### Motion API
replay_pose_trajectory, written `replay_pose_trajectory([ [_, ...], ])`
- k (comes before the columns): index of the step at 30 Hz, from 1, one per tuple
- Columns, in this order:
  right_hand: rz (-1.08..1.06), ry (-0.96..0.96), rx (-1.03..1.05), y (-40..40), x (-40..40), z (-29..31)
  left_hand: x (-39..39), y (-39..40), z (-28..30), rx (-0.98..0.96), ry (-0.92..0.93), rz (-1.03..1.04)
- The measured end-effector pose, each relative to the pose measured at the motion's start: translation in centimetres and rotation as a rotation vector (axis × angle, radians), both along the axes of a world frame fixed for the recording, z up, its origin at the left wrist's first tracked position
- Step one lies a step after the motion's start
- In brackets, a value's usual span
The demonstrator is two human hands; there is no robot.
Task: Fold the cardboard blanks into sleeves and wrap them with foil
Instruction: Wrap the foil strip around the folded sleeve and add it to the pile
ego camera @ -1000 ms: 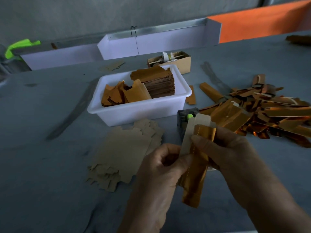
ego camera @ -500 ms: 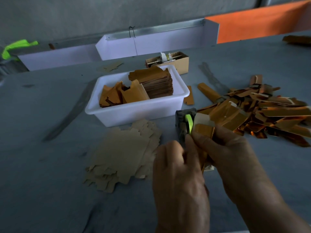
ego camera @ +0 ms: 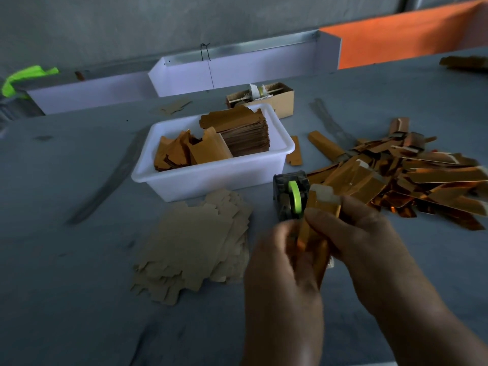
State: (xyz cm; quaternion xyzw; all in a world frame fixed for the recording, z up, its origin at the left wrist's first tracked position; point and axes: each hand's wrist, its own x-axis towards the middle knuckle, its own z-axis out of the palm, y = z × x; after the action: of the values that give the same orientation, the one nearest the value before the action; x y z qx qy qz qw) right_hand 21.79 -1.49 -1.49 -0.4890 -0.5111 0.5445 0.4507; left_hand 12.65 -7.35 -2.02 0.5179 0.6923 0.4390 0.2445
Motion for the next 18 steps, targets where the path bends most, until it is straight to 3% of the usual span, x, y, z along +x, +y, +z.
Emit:
replay_pose_trajectory([
  [2,0.024,0.093,-0.042,0.0,0.0,-0.1,-1.0,0.3,0.3,-0.110,-0.411,0.008],
  [4,0.056,0.167,-0.069,-0.1,-0.1,-0.2,-1.9,0.5,0.4,-0.202,-0.597,-0.022],
  [8,0.056,0.198,-0.087,-0.1,-0.4,0.1,-2.9,0.5,0.7,-0.243,-0.766,-0.166],
  [13,-0.008,0.090,-0.044,0.2,-0.1,0.8,-2.9,0.4,0.7,-0.231,-0.905,-0.273],
  [18,-0.027,-0.010,0.068,0.3,1.0,1.0,-3.8,0.7,0.5,-0.160,-0.814,-0.059],
])
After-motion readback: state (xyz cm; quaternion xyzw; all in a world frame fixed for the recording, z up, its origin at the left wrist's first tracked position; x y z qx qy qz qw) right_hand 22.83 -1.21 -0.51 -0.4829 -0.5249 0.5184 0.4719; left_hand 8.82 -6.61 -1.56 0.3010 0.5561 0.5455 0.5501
